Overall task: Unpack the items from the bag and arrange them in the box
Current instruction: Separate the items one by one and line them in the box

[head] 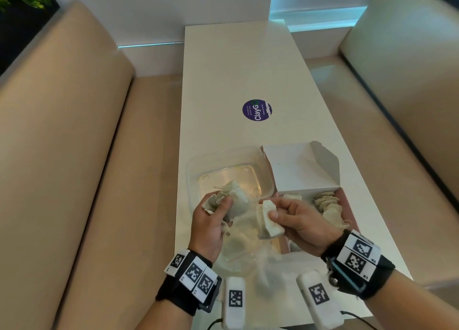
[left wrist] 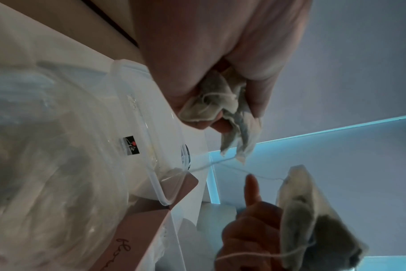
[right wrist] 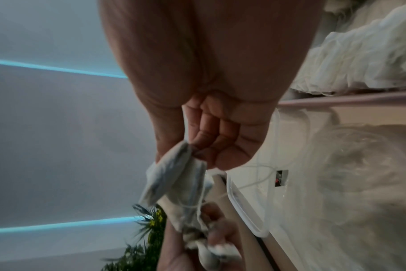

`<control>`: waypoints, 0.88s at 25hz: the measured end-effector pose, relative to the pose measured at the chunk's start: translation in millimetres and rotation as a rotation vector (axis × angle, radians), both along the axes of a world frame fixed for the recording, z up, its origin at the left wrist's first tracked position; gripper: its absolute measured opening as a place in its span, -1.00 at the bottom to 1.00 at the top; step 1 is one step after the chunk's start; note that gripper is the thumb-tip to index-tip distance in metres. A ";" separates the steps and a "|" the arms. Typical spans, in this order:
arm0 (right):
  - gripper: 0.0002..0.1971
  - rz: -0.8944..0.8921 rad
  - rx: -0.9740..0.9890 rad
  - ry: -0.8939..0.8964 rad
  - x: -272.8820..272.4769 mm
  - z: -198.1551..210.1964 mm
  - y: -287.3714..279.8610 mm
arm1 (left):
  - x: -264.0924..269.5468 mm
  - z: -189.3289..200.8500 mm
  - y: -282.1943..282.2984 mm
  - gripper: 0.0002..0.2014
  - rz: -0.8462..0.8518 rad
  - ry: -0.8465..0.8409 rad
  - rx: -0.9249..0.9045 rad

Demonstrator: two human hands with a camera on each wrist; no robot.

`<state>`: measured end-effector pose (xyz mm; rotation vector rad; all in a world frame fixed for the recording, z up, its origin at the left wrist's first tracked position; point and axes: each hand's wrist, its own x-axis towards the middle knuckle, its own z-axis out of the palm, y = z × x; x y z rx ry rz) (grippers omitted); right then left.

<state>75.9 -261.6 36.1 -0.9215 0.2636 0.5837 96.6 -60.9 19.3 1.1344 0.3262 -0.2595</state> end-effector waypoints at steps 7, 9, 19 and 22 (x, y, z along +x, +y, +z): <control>-0.49 0.006 -0.244 -0.028 5.6 -4.5 26.6 | -3.7 2.6 -11.7 -0.66 -0.043 -0.017 -0.020; -0.46 -0.013 -0.297 -0.035 4.5 -3.7 24.3 | -2.0 4.8 -8.6 -0.83 0.000 0.012 -0.044; -0.88 0.618 -0.725 -0.424 3.7 44.0 -5.8 | 3.8 1.3 9.5 -0.85 -0.143 0.106 0.212; -0.87 0.727 -0.891 -0.482 12.2 45.4 -1.4 | -1.6 1.2 2.6 -0.81 -0.312 0.086 0.269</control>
